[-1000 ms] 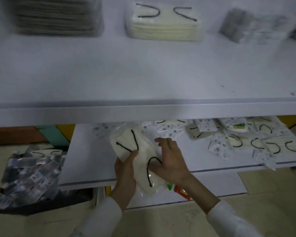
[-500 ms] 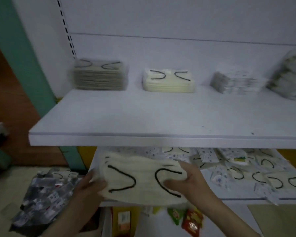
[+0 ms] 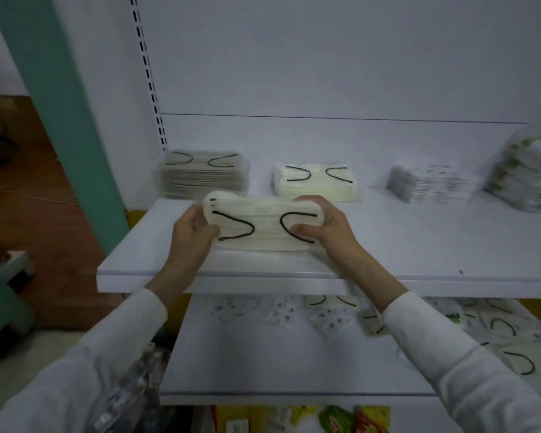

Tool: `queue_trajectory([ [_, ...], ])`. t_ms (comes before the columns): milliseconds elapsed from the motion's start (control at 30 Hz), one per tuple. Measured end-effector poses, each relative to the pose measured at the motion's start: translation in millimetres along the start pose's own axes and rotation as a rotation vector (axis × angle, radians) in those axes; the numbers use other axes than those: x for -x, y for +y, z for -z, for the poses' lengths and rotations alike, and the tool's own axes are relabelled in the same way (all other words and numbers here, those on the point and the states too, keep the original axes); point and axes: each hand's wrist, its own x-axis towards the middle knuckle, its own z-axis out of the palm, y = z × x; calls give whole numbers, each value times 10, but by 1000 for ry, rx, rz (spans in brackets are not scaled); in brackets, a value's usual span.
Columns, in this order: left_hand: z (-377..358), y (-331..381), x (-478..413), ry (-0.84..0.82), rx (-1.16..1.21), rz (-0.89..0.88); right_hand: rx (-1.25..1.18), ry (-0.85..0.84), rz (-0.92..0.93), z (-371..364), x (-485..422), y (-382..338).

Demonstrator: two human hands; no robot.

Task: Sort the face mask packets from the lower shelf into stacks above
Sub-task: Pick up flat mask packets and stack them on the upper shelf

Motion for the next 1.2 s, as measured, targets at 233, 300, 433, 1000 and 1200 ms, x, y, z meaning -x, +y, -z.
queue_trajectory([
  [233,148,-128,-172,-149,-104,86,43,10,-174,126,-44,134],
  [300,175,-141,-180,-199,-185,82,77,4,-232,217,-41,148],
  [433,173,-154,-151,-243,-282,-5,77,42,-205,276,11,196],
  [1000,-776,310,-1066,-232,-190,-159,404,343,-145,1101,-509,-111],
  [1200,-1323,428,-1617,-100,-259,-81,494,349,-218,1432,-1423,-37],
])
